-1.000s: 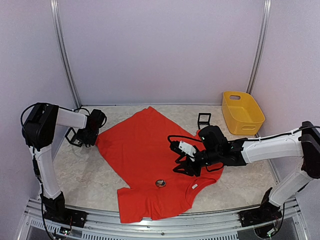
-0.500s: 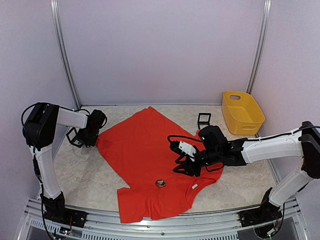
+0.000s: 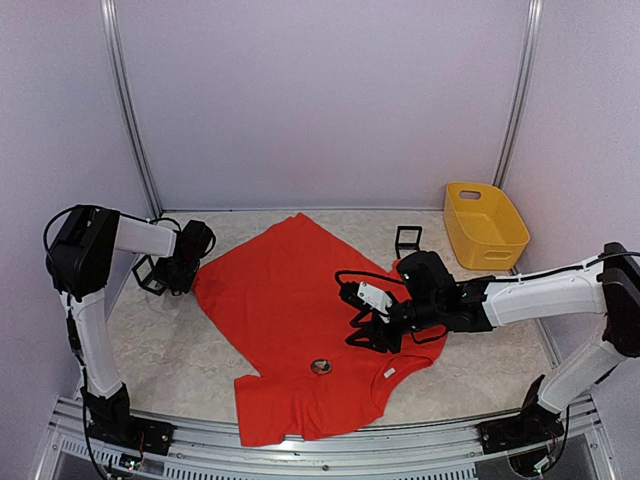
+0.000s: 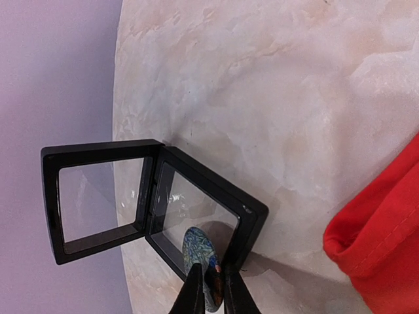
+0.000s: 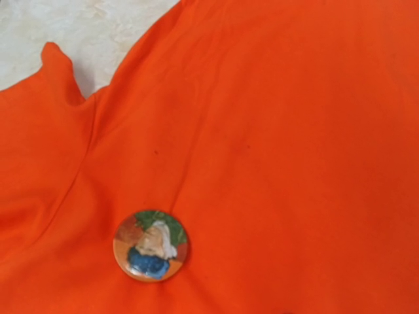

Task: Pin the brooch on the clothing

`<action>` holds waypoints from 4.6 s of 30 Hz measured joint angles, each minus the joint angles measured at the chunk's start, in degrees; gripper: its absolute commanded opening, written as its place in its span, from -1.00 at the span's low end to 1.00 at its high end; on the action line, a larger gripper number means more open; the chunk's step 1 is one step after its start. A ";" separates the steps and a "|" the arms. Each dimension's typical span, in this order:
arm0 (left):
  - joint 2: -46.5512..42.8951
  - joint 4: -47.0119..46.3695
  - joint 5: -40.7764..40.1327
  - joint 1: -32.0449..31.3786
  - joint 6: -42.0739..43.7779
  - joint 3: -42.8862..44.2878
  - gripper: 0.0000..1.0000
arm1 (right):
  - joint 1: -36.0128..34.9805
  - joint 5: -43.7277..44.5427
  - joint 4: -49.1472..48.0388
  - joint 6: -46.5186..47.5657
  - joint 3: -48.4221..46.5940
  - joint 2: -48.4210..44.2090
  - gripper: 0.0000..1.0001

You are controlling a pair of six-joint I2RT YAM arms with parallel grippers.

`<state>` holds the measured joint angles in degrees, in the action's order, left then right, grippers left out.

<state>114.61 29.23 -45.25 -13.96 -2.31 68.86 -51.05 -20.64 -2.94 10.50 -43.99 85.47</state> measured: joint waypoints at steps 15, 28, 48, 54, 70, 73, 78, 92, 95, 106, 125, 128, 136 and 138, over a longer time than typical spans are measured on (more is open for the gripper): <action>-0.48 0.22 -1.81 -0.02 0.00 0.00 -1.00 | 0.00 -0.42 0.00 0.00 0.00 0.00 -0.17; -5.75 1.25 -3.82 -0.81 -1.33 -0.04 -1.00 | 0.02 -0.57 0.11 -0.09 -0.35 -0.02 -0.17; -50.34 -16.87 55.71 -27.69 -0.74 -0.98 -1.00 | 6.43 -19.47 -12.70 -13.27 -7.87 -14.91 -0.08; -49.11 -19.63 65.61 -39.01 2.49 -0.98 -1.00 | 3.23 -24.33 -13.68 -16.20 -16.74 -11.91 -0.13; -46.05 -21.97 71.67 -41.77 3.30 -0.98 -1.00 | -1.55 -25.75 -10.12 -15.76 -19.08 -8.33 -0.67; -45.94 -21.92 71.80 -41.86 3.72 -0.98 -1.00 | -1.60 -25.75 -10.14 -15.74 -19.08 -8.33 -0.57; -45.90 -21.40 71.82 -41.94 4.17 -0.98 -1.00 | -1.66 -25.38 -10.14 -15.26 -19.08 -8.68 -0.81; -45.70 -24.57 69.64 -42.75 3.28 -2.60 -0.43 | -1.68 -25.05 -10.56 -14.53 -18.43 -10.08 -1.00; -46.10 -26.47 68.61 -42.77 2.12 -4.57 -0.70 | -1.66 -24.81 -10.71 -14.60 -17.90 -10.32 -1.00; -45.11 -27.12 69.07 -43.19 1.29 -3.87 -0.84 | -1.60 -23.56 -11.76 -14.69 -16.92 -11.21 -1.00; -44.98 -26.51 71.01 -42.75 1.51 -3.87 -1.00 | -1.64 -21.53 -11.54 -14.49 -16.57 -12.41 -0.83; -44.89 -26.71 71.14 -42.75 1.44 -3.87 -1.00 | -1.64 -21.66 -11.61 -14.45 -16.57 -12.41 -0.44; -44.00 -27.10 71.10 -42.82 1.55 -3.87 -1.00 | -1.68 -22.67 -11.52 -14.69 -16.65 -11.26 -0.72; -44.00 -27.10 71.28 -42.88 1.55 -3.87 -1.00 | -1.68 -22.36 -11.32 -14.58 -16.65 -11.02 -0.77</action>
<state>70.61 2.13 26.02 -56.84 -0.75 64.99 -52.73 -43.00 -14.26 -4.08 -60.64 74.46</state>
